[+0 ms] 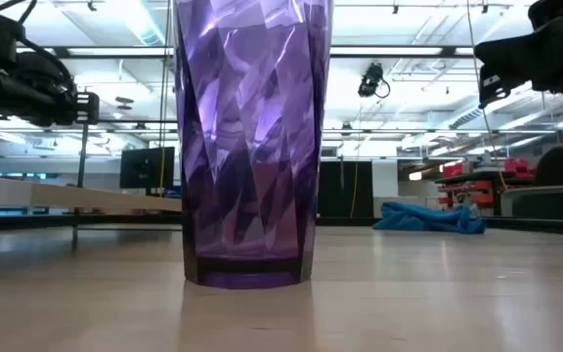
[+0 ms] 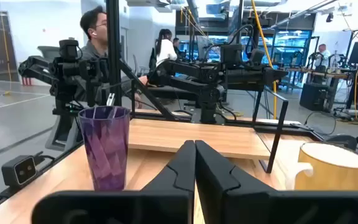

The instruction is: Stack small to large cups/mugs on shelf

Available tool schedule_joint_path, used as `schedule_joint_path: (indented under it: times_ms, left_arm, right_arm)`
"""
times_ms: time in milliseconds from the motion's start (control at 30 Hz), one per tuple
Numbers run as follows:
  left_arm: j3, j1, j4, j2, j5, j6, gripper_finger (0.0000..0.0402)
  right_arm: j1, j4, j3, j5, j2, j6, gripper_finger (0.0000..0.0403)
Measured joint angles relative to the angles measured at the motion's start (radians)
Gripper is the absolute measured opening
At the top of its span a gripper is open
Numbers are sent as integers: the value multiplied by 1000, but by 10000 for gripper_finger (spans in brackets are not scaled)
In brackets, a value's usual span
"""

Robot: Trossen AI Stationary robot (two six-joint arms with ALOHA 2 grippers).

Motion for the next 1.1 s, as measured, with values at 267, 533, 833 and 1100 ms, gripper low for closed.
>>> schedule_joint_path:
  times_ms: [267,533,833,1100]
  left_arm:
    - [0,0,0,0,0,0,39]
    - [0,0,0,0,0,0,30]
    - [0,0,0,0,0,0,40]
    - [0,0,0,0,0,0,34]
  right_arm:
    - [0,0,0,0,0,0,15]
    - [0,0,0,0,0,0,15]
    - [0,0,0,0,0,0,15]
    - [0,0,0,0,0,0,15]
